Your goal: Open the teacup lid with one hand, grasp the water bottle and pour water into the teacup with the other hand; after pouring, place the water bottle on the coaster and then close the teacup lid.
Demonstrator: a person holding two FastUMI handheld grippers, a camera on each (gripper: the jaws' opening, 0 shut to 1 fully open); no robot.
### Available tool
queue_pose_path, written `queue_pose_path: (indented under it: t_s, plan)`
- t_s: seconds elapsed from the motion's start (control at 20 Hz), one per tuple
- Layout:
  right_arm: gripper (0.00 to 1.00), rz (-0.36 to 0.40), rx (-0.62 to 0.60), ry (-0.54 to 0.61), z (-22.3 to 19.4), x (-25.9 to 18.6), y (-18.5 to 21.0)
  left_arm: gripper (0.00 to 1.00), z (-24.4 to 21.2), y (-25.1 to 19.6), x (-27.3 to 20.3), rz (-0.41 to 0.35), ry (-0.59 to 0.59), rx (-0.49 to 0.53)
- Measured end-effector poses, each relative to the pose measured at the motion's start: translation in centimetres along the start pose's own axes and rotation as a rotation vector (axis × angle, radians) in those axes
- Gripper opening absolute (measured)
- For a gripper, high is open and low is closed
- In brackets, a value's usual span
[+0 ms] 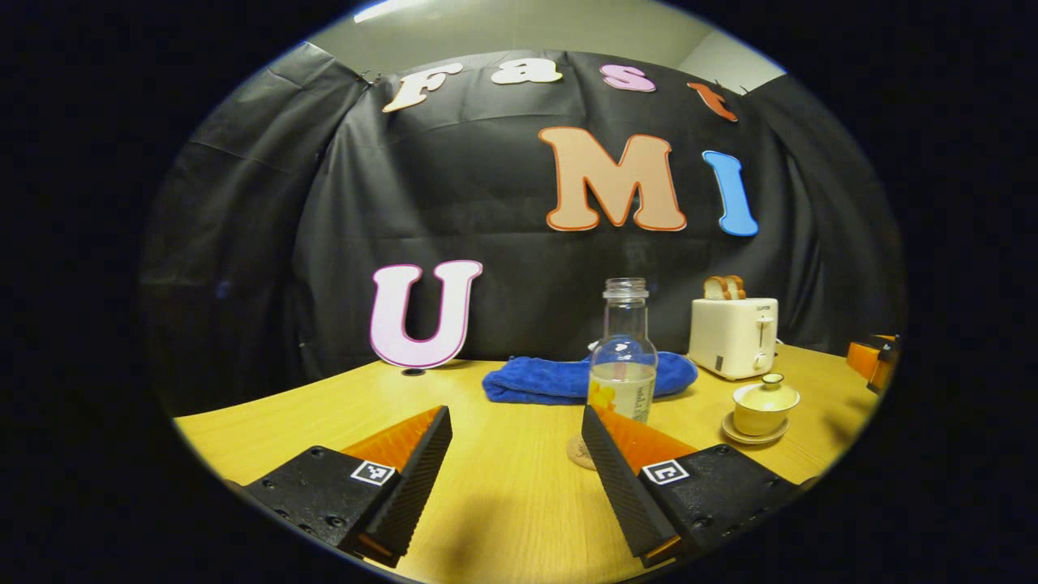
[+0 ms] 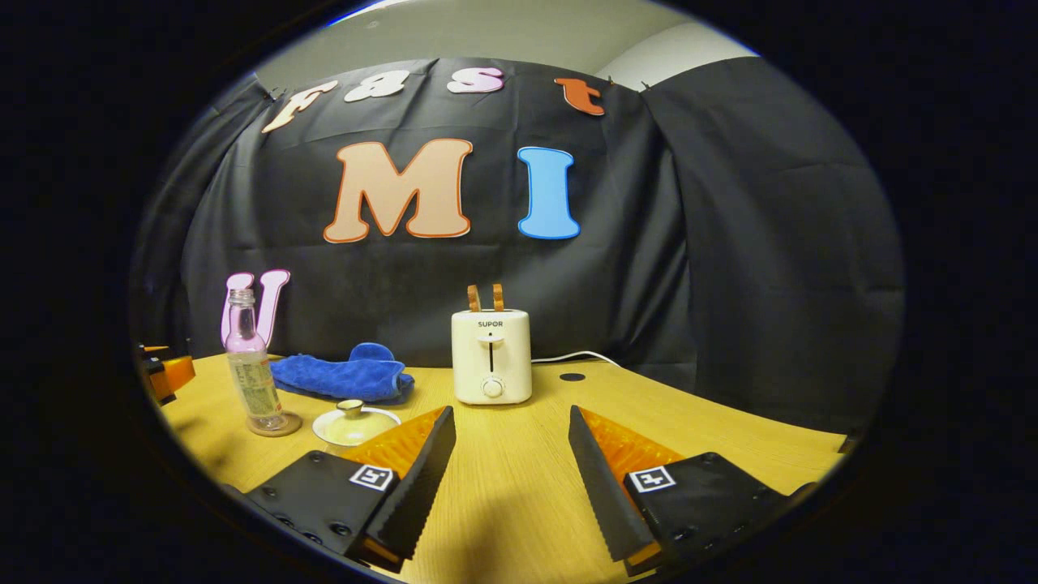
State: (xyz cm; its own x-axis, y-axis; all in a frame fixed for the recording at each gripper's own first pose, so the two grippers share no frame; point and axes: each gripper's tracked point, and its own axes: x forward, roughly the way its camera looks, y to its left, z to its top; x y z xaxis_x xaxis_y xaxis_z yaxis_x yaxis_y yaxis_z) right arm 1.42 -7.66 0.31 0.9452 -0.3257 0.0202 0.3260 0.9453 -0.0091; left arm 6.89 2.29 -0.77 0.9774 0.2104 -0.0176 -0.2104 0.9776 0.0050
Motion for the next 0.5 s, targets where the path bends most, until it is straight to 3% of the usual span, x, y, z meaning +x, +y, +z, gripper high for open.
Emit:
queue_pose_path:
  t_s: [0.2,0.5]
  plan:
    - [0.83,0.000,0.000,0.001,0.0,0.1,0.0,0.94,0.1,2.3,-1.5,0.113,0.000,0.004]
    - [0.82,0.000,0.000,0.001,0.0,0.1,0.0,0.94,0.0,2.1,-1.6,0.112,-0.001,0.004]
